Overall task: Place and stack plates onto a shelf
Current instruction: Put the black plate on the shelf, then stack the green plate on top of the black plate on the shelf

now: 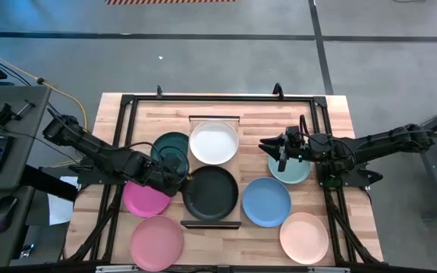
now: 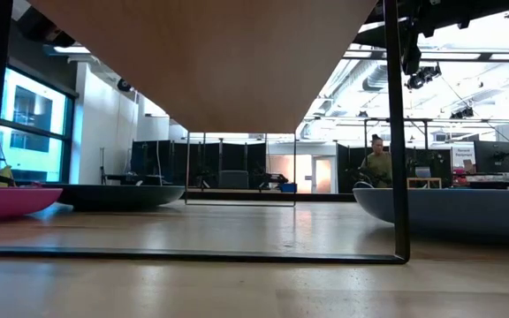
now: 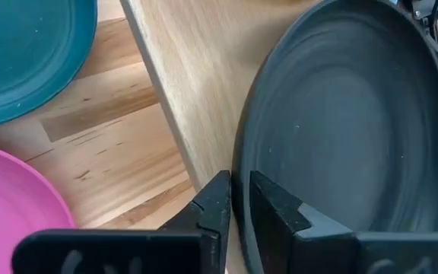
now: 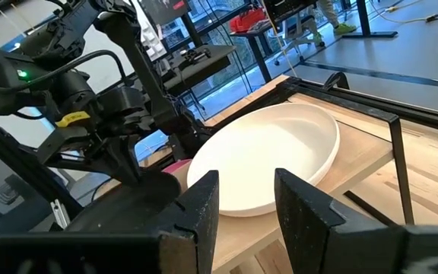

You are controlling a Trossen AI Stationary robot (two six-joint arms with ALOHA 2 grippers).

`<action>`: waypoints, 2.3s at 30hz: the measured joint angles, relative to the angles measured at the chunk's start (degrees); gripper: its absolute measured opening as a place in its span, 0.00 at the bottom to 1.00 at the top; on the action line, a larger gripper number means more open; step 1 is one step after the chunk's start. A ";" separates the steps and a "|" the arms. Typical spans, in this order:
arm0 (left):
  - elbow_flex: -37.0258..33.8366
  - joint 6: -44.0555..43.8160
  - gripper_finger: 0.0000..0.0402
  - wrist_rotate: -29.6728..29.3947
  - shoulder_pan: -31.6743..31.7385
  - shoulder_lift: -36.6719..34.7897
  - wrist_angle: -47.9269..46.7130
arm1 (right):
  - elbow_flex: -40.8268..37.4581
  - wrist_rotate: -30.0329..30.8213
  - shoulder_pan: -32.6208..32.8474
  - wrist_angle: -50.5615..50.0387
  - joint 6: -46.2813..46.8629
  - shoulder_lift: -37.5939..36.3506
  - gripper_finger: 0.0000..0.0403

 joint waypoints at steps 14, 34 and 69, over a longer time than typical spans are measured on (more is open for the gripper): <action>0.00 13.79 0.27 1.32 5.41 -10.36 1.91 | 0.00 0.12 0.00 2.73 1.44 0.00 0.27; -11.76 44.48 0.45 -18.16 16.77 -35.95 14.58 | 3.28 0.92 -0.02 9.13 0.12 0.07 0.27; -16.57 46.38 0.49 -6.72 41.33 -36.11 7.14 | 3.30 -1.72 -3.39 7.11 0.06 0.09 0.27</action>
